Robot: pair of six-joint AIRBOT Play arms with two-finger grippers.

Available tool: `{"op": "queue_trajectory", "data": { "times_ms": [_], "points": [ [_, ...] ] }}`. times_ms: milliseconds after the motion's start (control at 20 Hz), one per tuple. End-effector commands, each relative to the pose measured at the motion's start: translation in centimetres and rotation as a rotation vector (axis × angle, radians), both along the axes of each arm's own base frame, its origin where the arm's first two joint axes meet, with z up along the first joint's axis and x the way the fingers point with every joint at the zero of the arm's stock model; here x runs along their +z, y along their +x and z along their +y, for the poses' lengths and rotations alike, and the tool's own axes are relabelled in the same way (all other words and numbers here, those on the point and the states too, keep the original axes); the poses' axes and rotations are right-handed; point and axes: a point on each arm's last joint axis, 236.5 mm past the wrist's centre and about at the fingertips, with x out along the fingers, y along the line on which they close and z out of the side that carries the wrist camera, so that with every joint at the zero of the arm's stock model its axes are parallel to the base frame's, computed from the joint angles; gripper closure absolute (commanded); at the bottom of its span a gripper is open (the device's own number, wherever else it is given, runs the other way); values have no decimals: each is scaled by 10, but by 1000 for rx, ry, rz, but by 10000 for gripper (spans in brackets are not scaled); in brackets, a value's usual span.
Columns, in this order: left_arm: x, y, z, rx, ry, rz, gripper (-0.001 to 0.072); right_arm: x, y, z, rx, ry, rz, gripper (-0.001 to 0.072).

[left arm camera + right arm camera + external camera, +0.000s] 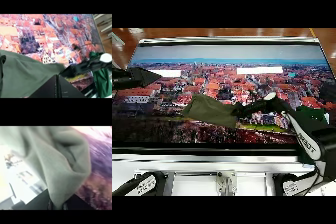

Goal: Fold the shirts.

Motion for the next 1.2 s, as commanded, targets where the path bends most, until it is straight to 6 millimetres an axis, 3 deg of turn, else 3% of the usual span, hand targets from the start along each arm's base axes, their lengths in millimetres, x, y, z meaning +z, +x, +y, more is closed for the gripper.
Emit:
{"op": "queue_trajectory", "data": {
  "times_ms": [0,100,150,300,400,500,600,700,800,1000,1150],
  "points": [
    [0,3,2,14,7,-6,668,89,30,-45,-31,14,-172,647],
    [1,8,6,37,7,-18,667,138,39,-114,-120,-116,-261,647],
    [2,9,6,42,7,-20,668,158,39,-157,-200,-210,-292,647],
    [1,8,6,38,8,-19,667,203,17,-290,-514,-457,-316,647],
    [1,8,6,37,9,-21,667,213,-19,-358,-666,-565,-271,647],
    [1,7,5,33,9,-19,667,202,-61,-405,-738,-650,-153,647],
    [0,2,2,11,9,-8,667,189,-100,-434,-766,-715,-30,647],
    [-2,-3,-1,-15,13,-1,667,181,-132,-446,-761,-752,71,647],
    [-2,-3,-1,-18,13,1,667,175,-160,-448,-723,-783,163,647],
    [-2,-3,-1,-17,13,0,667,169,-191,-443,-658,-812,289,647],
    [-2,-3,-1,-18,13,1,667,146,-210,-434,-622,-793,393,647]
  ]
}}
